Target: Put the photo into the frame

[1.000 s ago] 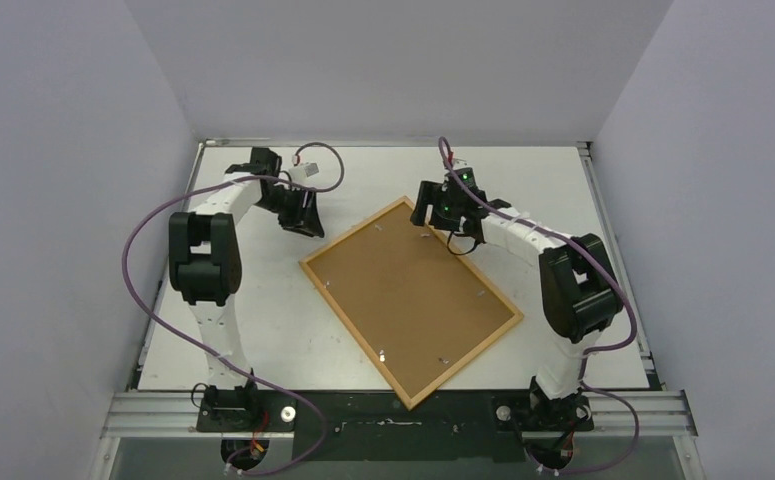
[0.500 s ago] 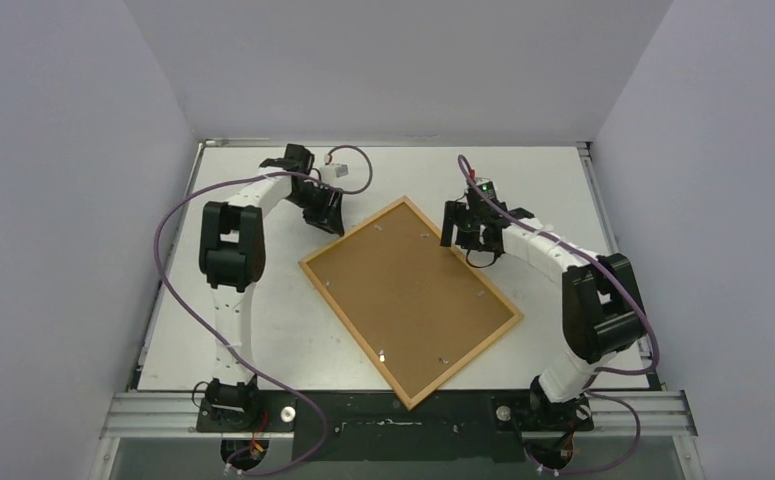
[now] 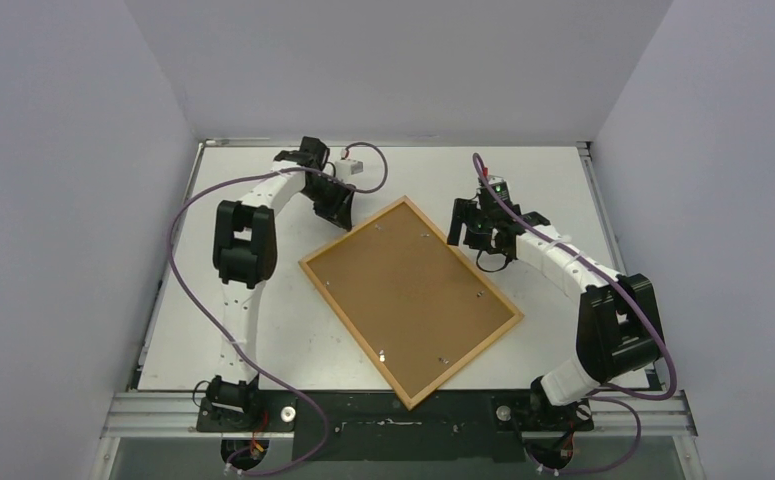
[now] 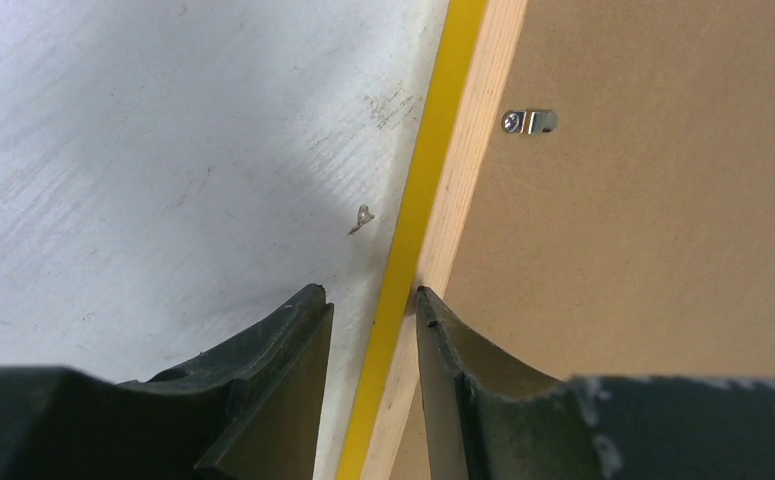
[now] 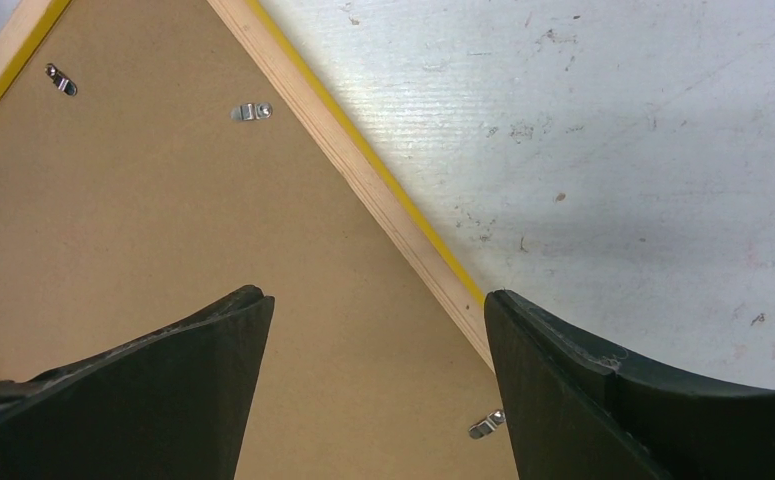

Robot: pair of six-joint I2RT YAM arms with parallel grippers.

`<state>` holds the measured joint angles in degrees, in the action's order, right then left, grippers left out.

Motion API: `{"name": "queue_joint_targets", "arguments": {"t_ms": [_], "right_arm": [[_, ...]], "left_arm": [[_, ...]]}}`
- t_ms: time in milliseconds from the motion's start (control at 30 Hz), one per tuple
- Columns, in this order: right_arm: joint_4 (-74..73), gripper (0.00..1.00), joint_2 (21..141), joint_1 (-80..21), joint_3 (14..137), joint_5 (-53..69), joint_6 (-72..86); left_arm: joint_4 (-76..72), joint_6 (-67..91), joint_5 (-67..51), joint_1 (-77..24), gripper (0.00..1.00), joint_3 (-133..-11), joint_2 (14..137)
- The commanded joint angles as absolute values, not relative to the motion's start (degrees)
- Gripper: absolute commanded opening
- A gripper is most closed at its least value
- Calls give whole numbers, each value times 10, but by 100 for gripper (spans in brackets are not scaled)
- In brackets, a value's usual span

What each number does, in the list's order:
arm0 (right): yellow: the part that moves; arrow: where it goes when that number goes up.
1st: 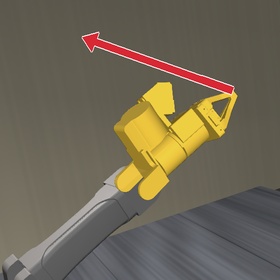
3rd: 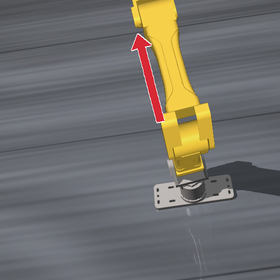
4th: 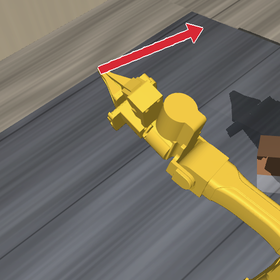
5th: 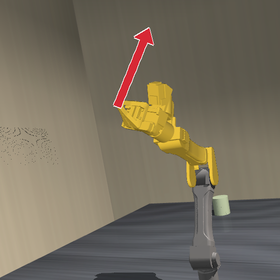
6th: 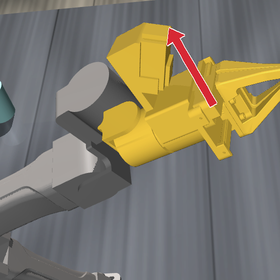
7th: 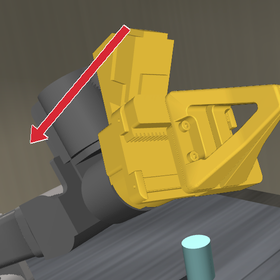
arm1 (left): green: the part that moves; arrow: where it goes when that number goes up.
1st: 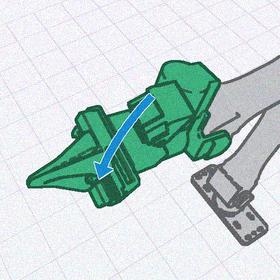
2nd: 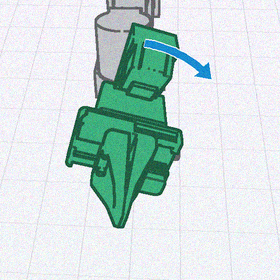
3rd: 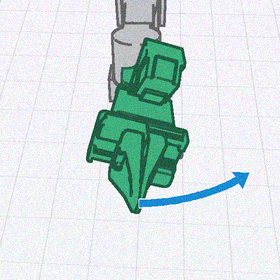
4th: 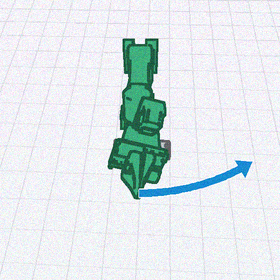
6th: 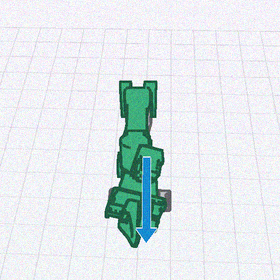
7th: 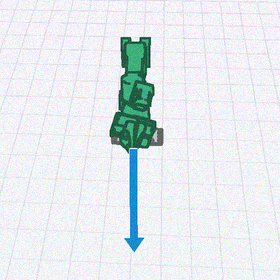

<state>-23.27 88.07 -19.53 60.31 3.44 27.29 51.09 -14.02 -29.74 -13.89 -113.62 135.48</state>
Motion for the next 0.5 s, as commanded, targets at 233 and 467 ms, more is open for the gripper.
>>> {"name": "queue_joint_targets", "arguments": {"t_ms": [233,467], "right_arm": [[-207,85,866,-193,599,50,279],[-192,84,869,-193,590,60,281]], "left_arm": [[606,-235,-313,-159,38,-1227,1388],[628,-281,-290,-179,39,-1237,1391]]}}
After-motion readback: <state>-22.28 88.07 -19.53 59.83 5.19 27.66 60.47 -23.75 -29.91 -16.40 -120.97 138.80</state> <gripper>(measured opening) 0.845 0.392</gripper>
